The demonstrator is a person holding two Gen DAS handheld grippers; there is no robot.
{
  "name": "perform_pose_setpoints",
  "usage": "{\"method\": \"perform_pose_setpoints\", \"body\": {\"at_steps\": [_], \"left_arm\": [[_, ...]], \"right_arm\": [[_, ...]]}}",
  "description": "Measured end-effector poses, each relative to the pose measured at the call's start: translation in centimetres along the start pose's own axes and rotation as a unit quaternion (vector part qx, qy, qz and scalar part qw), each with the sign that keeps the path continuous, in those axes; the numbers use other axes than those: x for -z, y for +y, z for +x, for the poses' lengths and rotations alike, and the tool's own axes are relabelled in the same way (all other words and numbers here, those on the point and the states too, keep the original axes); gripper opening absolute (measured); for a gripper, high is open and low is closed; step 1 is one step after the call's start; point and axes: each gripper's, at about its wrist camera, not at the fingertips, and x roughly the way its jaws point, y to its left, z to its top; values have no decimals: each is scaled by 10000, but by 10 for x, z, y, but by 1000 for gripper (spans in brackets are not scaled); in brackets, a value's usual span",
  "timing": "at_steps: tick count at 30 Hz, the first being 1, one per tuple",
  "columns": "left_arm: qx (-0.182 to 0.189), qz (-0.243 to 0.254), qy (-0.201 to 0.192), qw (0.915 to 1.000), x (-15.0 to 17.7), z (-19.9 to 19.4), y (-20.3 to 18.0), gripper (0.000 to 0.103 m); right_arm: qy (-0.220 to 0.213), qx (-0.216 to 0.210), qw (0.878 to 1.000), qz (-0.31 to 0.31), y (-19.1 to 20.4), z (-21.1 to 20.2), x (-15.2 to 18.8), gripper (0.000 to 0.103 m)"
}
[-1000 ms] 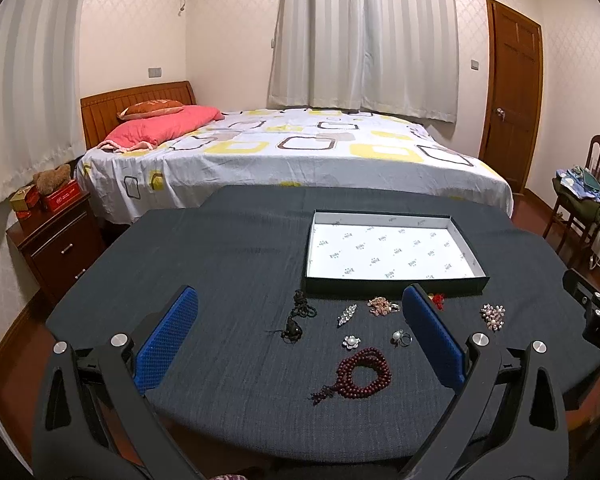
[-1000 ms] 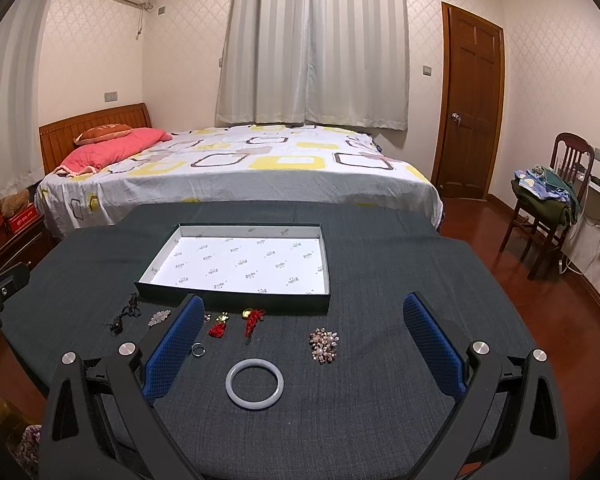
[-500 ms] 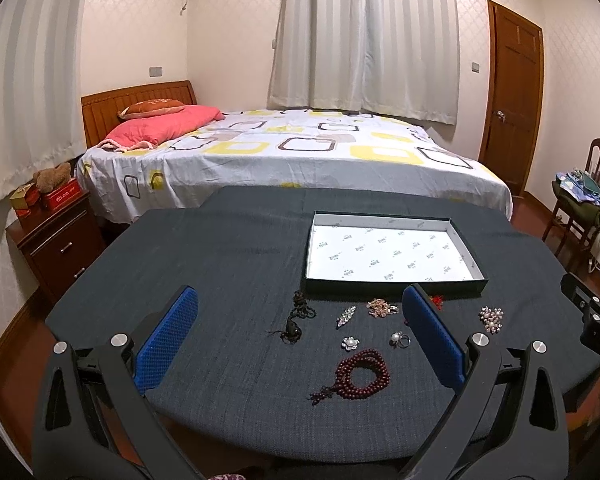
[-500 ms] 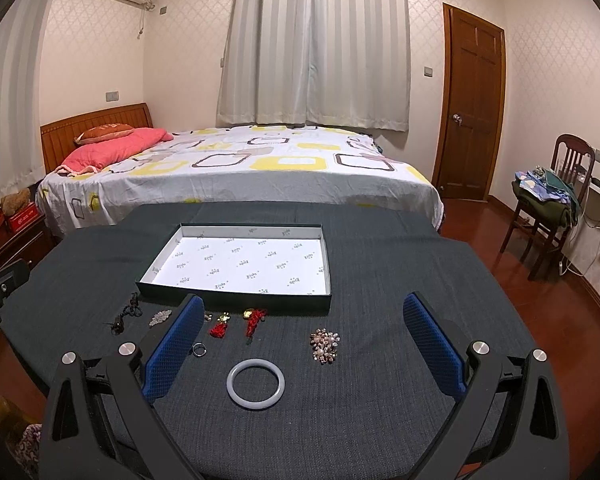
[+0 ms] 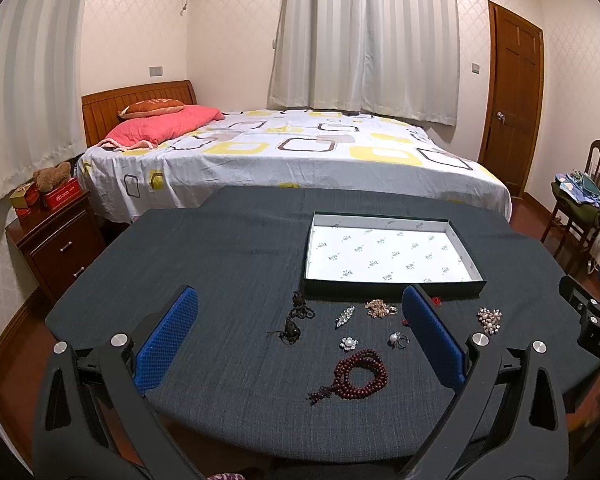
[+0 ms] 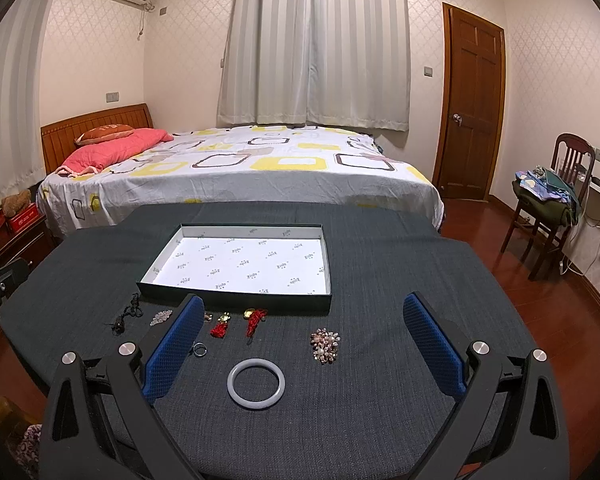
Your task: Organize jewelry
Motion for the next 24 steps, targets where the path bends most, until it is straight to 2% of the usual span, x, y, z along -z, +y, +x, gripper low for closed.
{"method": "perform_pose_setpoints", "body": {"at_steps": [24], "left_arm": [[10,-14,42,10000,3,-2,0,100]], "right_arm": [[-1,4,10000,4,0,0,1,97]]}}
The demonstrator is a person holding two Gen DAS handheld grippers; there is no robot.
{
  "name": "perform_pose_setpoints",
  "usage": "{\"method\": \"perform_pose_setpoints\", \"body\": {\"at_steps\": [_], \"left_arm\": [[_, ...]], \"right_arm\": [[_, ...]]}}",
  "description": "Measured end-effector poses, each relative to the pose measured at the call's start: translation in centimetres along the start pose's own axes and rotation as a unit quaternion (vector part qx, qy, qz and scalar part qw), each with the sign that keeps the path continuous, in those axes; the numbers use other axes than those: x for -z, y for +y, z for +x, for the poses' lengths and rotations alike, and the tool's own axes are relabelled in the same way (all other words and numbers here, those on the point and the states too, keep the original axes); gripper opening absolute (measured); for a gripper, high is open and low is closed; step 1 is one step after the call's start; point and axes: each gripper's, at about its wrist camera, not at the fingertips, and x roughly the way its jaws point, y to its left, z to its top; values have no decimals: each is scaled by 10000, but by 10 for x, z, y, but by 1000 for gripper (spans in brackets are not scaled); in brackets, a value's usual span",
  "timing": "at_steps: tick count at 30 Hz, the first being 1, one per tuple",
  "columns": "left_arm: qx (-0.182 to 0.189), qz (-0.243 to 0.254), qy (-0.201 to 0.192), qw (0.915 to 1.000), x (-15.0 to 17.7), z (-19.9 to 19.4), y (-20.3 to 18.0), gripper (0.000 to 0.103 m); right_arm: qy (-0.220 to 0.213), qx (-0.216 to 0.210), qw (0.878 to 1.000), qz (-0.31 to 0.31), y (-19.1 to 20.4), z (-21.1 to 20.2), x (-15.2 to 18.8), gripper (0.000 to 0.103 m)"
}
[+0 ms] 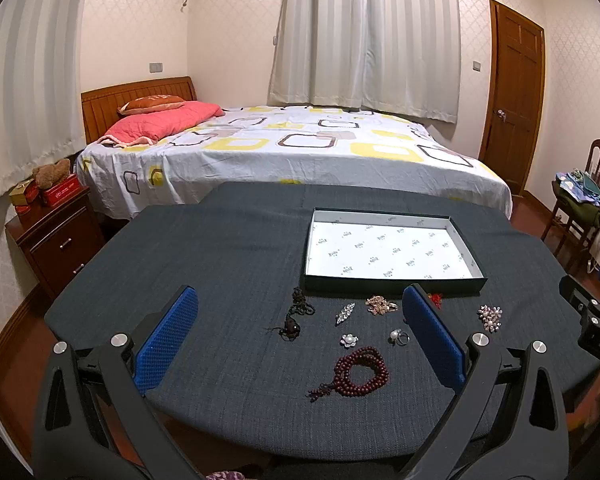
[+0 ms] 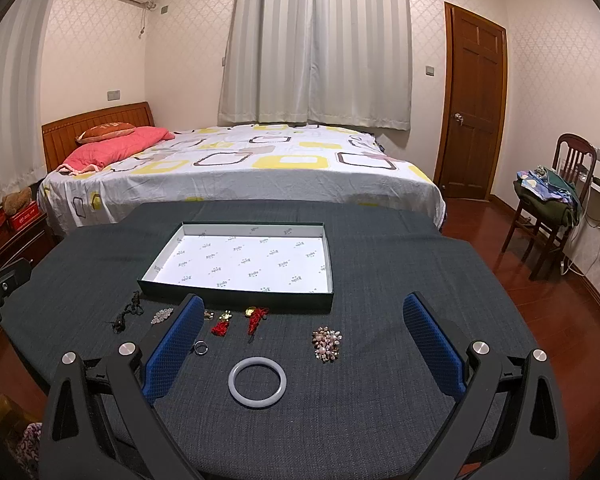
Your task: Organize jewelry
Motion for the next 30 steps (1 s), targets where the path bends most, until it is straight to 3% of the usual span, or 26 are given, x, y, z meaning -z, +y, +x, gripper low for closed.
{"method": "perform_pose_setpoints", "body": {"at_steps": [19,24,30], "left_arm": [[17,-39,7,10000,5,6,2,100],[176,-155,297,9993,19,32,5,100],[343,-69,709,9969,46,73,1,100]], "right_arm": [[24,-23,10000,-16,3,3,6,97],[90,-88,9999,-14,8,22,26,97],[471,-299,9984,-5,13,57,62,97]]}}
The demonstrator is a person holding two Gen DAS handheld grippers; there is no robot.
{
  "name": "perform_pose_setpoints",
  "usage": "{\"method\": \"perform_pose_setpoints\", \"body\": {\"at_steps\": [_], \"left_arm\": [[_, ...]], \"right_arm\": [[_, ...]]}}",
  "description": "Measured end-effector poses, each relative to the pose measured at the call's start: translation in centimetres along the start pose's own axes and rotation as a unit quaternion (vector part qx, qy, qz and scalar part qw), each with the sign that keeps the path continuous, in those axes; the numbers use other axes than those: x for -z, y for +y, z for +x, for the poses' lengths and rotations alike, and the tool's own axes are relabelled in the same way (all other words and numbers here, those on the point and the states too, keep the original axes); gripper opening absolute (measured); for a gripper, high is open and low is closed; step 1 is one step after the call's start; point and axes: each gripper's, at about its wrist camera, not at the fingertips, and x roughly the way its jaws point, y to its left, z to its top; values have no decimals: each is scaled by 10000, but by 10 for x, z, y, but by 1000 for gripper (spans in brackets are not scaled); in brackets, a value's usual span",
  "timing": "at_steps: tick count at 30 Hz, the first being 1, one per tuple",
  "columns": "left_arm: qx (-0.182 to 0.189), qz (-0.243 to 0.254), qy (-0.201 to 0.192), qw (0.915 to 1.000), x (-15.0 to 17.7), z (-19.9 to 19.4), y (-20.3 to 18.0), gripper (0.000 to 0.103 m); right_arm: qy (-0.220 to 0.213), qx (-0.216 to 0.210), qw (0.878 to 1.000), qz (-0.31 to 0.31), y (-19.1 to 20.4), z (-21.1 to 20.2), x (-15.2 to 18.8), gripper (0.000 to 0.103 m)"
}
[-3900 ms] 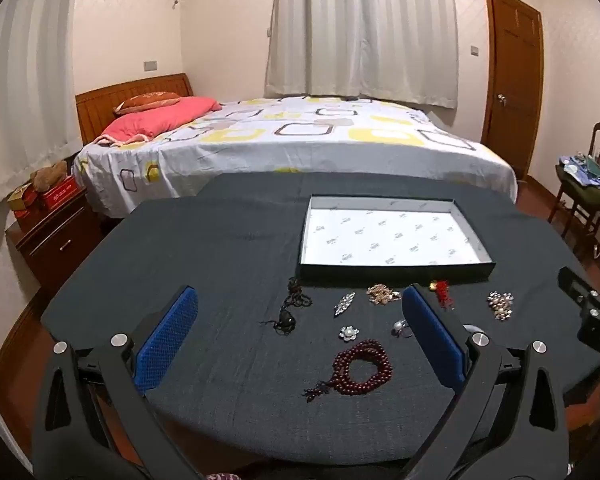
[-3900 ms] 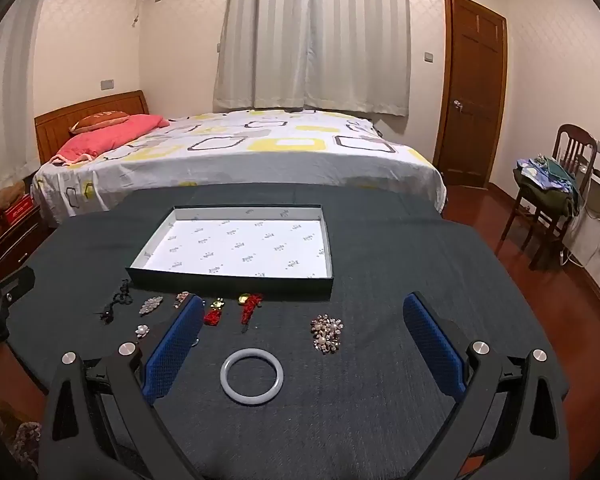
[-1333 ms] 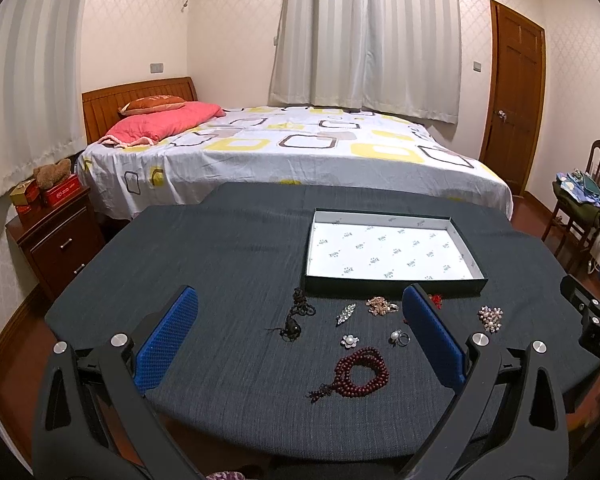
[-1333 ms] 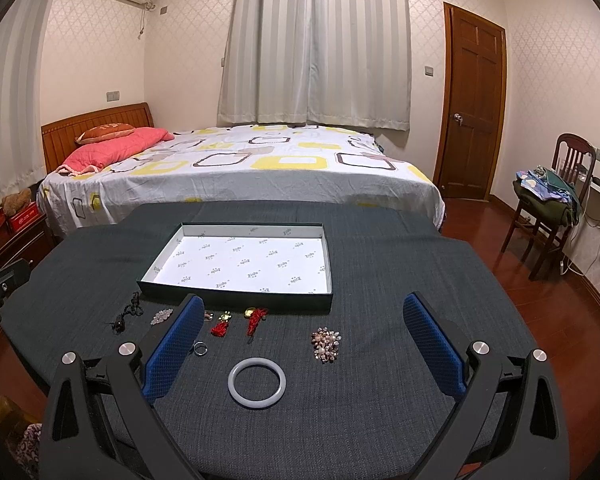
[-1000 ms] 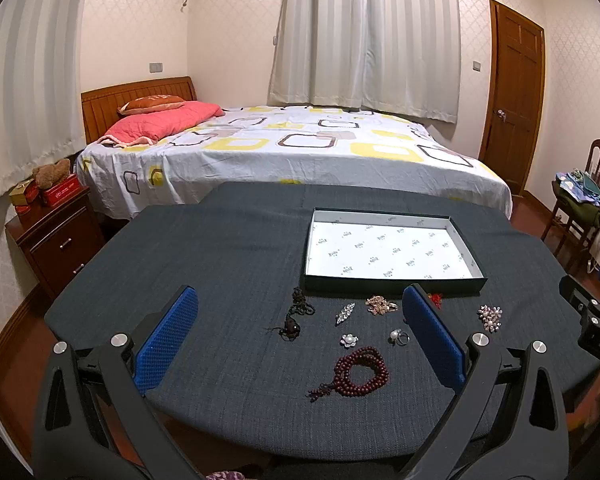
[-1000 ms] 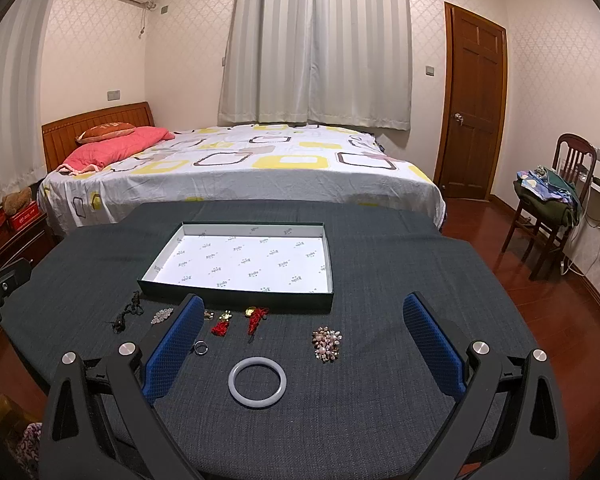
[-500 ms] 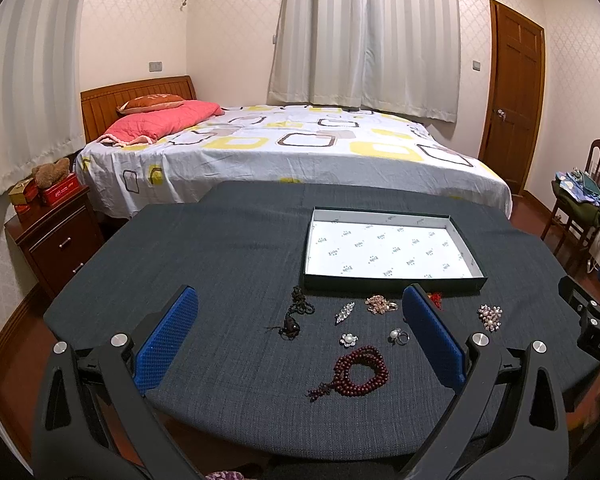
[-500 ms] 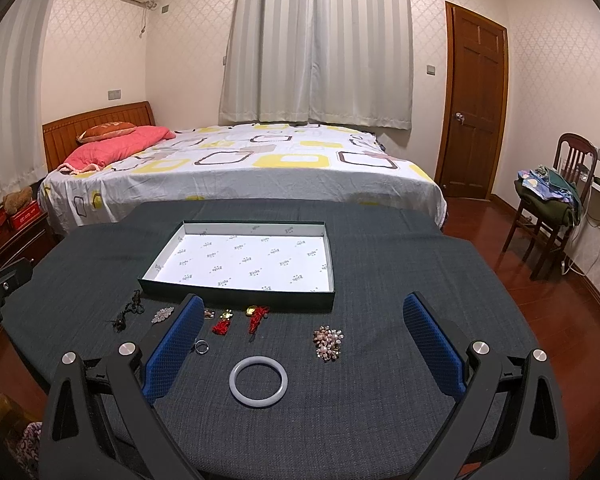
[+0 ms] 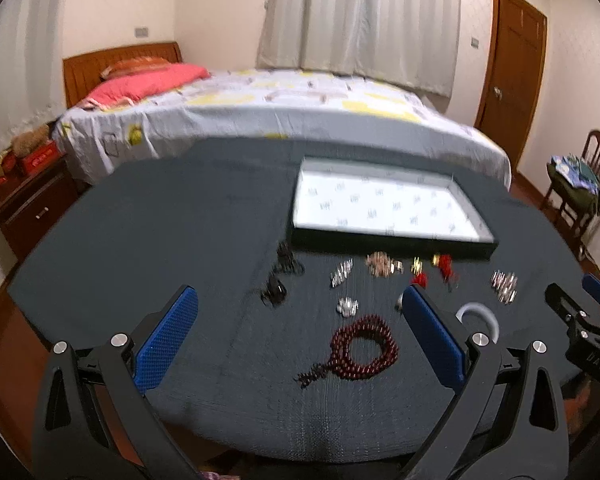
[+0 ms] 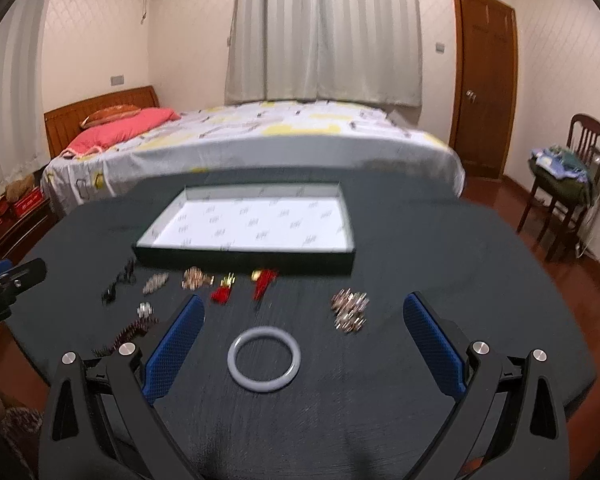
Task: Organize jewelry
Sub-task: 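Grasp the red bead mala with the left tool while the right tool grasps the white bangle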
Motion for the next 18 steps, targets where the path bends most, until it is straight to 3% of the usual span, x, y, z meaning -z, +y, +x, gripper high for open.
{"method": "perform_pose_setpoints", "body": {"at_steps": [9,18], "left_arm": [[58,0,490,9988,25,55,-1,100],[93,-175,729,9971,35,80,8,100]], "right_arm": [[694,-95,9968,-373,24,56,38,97],[984,-10,9949,-201,25,86,38,96]]}}
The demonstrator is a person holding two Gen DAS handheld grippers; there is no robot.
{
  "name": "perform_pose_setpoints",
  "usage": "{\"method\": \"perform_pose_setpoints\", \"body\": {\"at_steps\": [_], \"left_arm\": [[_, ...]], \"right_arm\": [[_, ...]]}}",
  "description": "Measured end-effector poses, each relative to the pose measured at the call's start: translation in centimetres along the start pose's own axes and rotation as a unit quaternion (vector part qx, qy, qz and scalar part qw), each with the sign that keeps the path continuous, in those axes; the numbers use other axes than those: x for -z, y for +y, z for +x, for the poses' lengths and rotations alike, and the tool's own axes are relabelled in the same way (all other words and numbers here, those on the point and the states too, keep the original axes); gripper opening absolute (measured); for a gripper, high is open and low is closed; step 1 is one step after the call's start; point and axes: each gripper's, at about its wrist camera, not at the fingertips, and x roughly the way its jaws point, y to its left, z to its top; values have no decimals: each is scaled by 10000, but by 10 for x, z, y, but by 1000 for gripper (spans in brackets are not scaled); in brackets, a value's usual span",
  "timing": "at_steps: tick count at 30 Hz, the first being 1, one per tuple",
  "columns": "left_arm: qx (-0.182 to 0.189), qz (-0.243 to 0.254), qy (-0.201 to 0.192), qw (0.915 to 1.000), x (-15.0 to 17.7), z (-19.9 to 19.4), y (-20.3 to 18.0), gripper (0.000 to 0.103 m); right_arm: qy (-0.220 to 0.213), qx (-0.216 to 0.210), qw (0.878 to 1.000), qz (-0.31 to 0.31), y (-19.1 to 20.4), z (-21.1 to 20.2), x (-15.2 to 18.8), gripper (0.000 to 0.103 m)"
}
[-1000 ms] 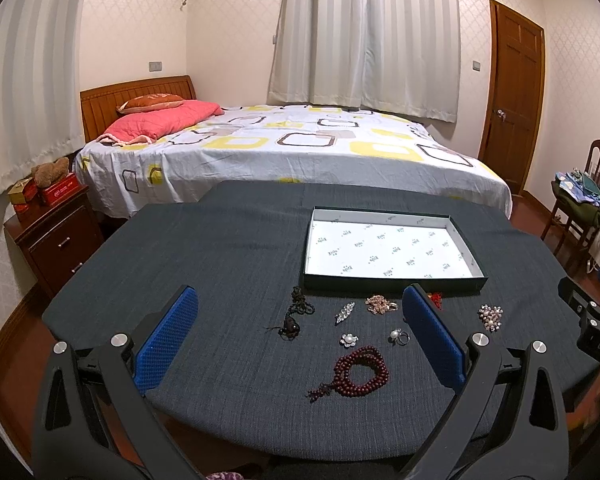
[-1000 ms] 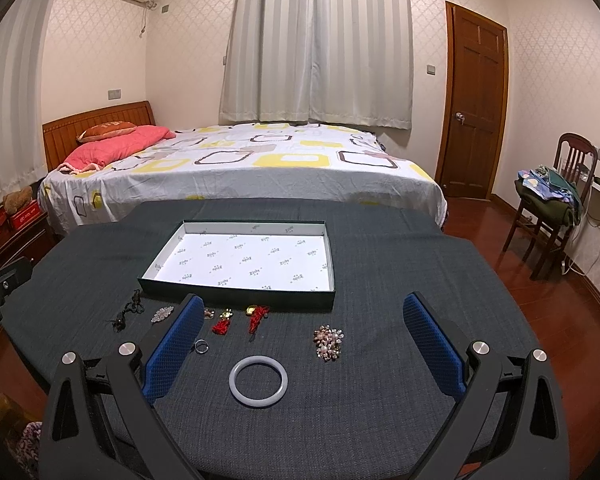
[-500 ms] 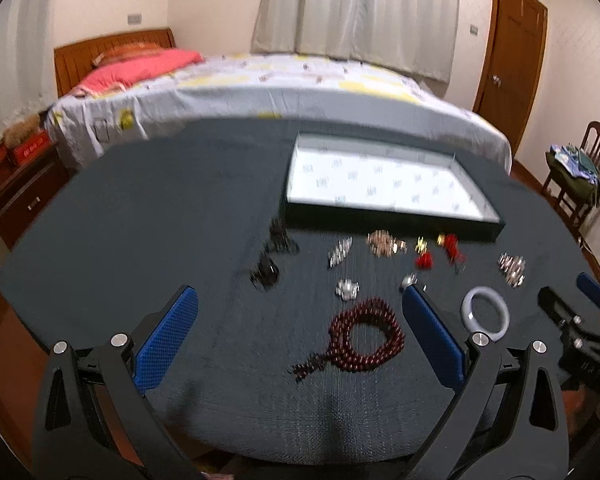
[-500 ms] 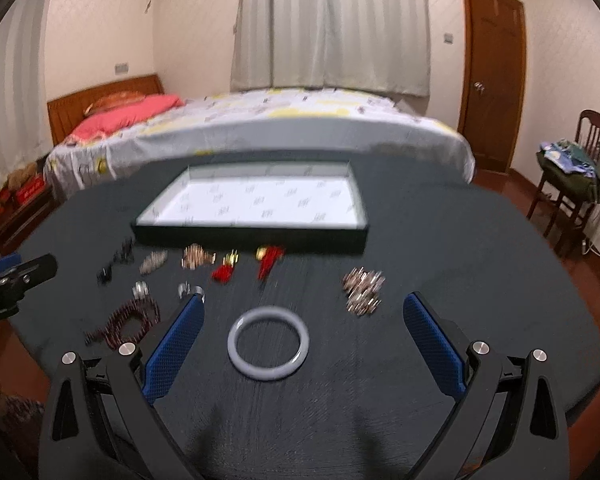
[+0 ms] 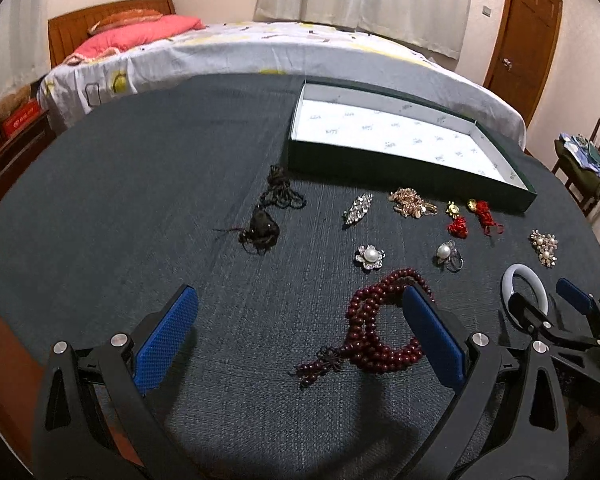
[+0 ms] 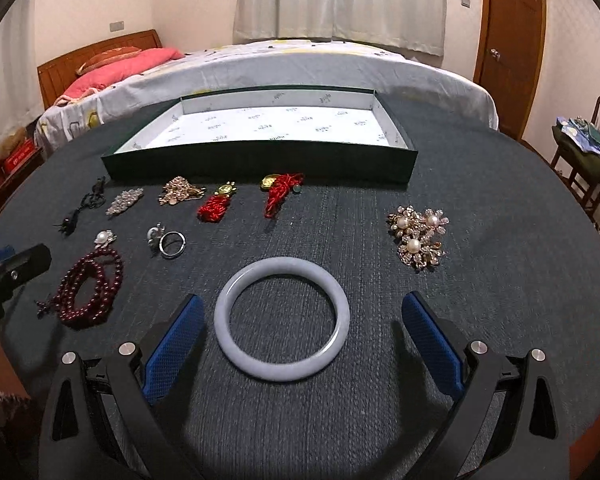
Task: Organize jewelry
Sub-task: 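Grasp the red bead mala with the left tool while the right tool grasps the white bangle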
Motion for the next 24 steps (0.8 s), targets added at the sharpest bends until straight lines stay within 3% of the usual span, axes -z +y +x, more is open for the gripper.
{"method": "perform_pose_setpoints", "body": {"at_steps": [2,4,6,24], "left_arm": [[8,-1,37,10000,1,2,0,100],[26,2,67,10000,1,4,-1,100],[48,-10,100,9999,2,6,-2,100],[356,466,210,9981,9,21,-46,100]], "right_arm": [[78,17,10000,-54,2,4,1,95],[70,-113,9999,-31,1,4,1,76],[77,-139,9999,-67,3,3,-1,69],[50,-260,9996,100,-16,-6,4,68]]}}
